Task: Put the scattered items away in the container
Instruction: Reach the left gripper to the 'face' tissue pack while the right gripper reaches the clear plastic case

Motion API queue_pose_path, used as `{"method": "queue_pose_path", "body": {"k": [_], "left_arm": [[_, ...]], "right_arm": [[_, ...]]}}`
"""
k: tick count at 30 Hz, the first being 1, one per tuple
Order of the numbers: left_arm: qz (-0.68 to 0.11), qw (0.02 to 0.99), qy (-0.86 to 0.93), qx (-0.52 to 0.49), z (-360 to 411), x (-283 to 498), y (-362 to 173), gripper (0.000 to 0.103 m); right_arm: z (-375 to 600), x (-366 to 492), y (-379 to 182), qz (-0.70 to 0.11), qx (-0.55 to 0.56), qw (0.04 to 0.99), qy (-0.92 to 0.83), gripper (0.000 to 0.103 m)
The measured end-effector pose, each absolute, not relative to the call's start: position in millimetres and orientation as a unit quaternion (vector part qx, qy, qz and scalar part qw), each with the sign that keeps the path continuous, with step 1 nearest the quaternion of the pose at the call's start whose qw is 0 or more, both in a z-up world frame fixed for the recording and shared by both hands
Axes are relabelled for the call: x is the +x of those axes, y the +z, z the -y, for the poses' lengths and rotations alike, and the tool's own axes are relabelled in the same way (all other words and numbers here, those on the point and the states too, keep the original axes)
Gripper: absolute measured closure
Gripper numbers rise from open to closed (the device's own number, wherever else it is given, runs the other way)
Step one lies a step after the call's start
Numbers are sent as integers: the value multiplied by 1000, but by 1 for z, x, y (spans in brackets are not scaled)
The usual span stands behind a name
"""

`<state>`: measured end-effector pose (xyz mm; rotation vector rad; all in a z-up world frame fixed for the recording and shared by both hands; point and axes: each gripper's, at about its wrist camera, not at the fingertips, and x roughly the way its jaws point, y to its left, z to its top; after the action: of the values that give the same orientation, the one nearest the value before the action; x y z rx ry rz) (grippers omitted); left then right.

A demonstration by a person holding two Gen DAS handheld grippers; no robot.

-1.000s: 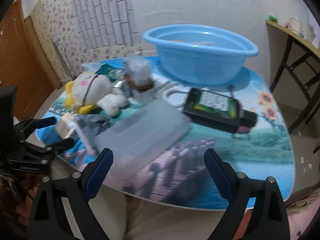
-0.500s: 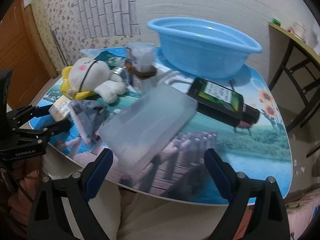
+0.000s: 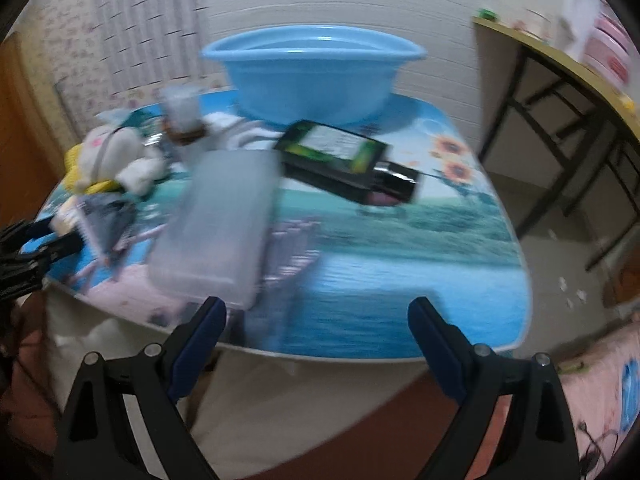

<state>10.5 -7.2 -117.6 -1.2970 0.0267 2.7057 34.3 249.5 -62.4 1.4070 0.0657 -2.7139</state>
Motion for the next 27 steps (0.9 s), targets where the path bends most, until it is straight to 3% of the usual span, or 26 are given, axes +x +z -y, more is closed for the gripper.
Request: {"method": "queue_pose_path", "body": {"k": [4, 13, 17, 22, 25, 26, 27], "left_arm": [[-8, 65, 901, -428, 8, 10, -118, 35], [-17, 66, 901, -429, 6, 8, -118, 39], [-19, 70, 900, -430, 5, 8, -119, 29], [-16, 61, 900, -430, 7, 7, -119, 23], [-12, 56, 902, -429, 9, 5, -120, 23], [-12, 53, 903, -427, 9, 6, -120, 25], [-12, 55, 905, -422, 9, 7, -119, 40]], "right_arm": [[-260, 35, -56, 8, 448, 41, -893, 9], [-220, 36, -48, -18, 419, 116, -900, 9], [-206, 31, -51, -20, 420, 132, -898, 10], [-197, 22, -61, -31, 432, 142, -890, 31], [-196, 17, -69, -28, 446, 143, -883, 37], [-196, 17, -70, -27, 446, 143, -883, 38], [-196, 17, -70, -27, 445, 143, -884, 41]]}}
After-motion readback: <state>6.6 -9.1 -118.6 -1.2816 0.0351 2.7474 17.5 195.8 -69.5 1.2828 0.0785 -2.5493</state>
